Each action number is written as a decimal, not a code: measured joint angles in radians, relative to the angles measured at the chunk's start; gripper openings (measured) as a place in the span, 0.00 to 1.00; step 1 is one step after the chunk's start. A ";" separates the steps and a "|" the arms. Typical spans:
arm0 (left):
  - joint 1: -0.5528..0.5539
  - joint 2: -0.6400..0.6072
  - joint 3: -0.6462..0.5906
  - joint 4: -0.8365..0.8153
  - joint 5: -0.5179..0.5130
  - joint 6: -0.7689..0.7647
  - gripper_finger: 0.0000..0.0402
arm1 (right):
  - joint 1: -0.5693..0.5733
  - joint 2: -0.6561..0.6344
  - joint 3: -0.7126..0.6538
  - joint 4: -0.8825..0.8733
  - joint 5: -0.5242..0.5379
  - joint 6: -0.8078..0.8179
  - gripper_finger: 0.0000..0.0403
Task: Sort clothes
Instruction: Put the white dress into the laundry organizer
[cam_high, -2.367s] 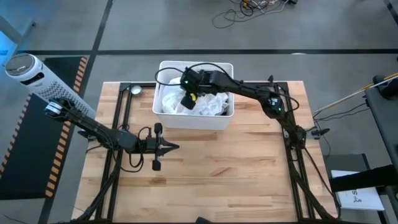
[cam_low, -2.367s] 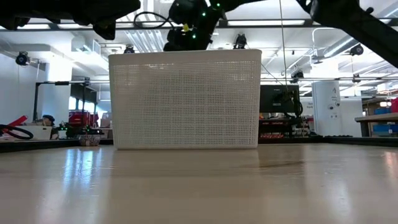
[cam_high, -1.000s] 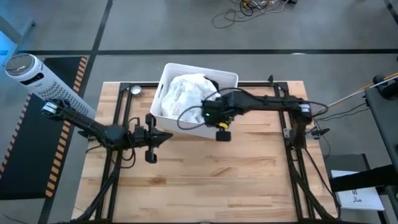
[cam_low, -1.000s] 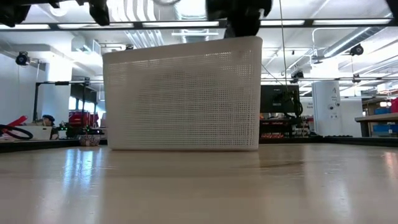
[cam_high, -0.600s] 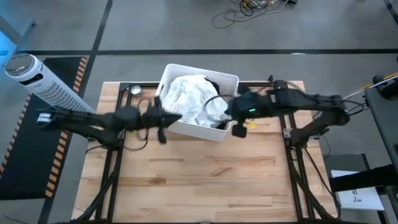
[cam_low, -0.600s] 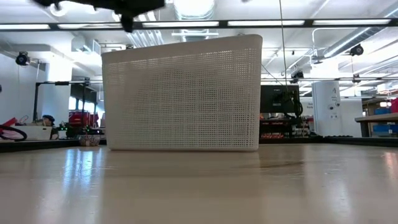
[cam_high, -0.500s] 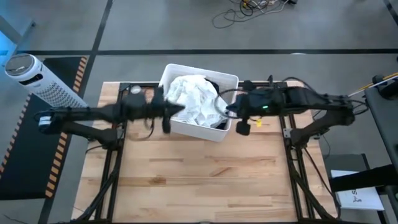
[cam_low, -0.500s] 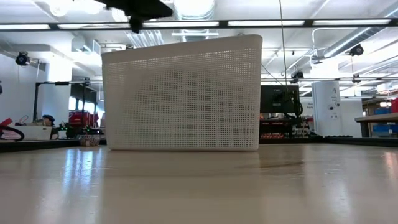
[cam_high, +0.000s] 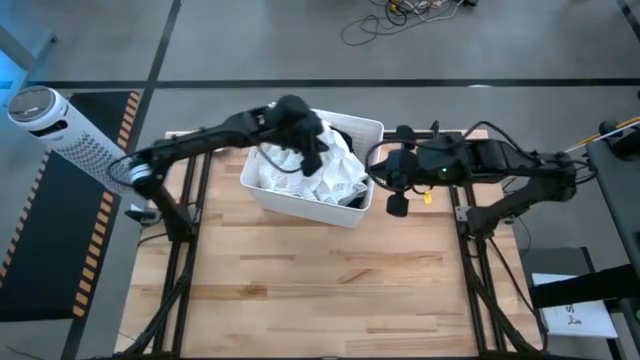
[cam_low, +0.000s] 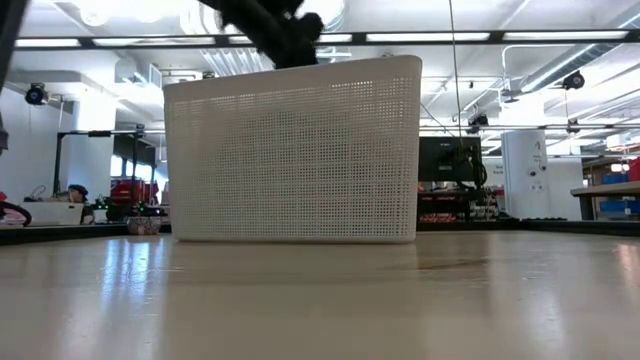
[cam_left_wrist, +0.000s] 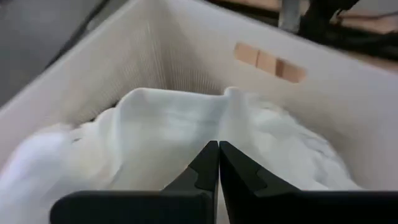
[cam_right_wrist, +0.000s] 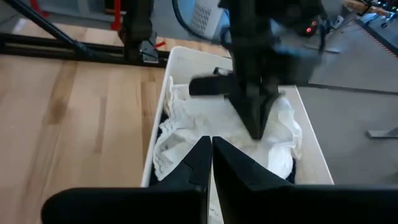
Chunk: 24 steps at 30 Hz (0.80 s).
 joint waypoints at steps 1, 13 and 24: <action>0.001 0.035 0.026 -0.012 -0.001 0.001 0.00 | 0.000 0.002 -0.001 -0.004 0.001 -0.005 0.00; 0.058 0.316 0.110 -0.128 -0.030 -0.028 0.00 | 0.000 -0.015 -0.005 -0.065 -0.018 -0.006 0.00; 0.060 0.375 0.107 -0.150 -0.038 -0.005 0.00 | 0.000 -0.015 -0.014 -0.058 -0.018 0.053 0.00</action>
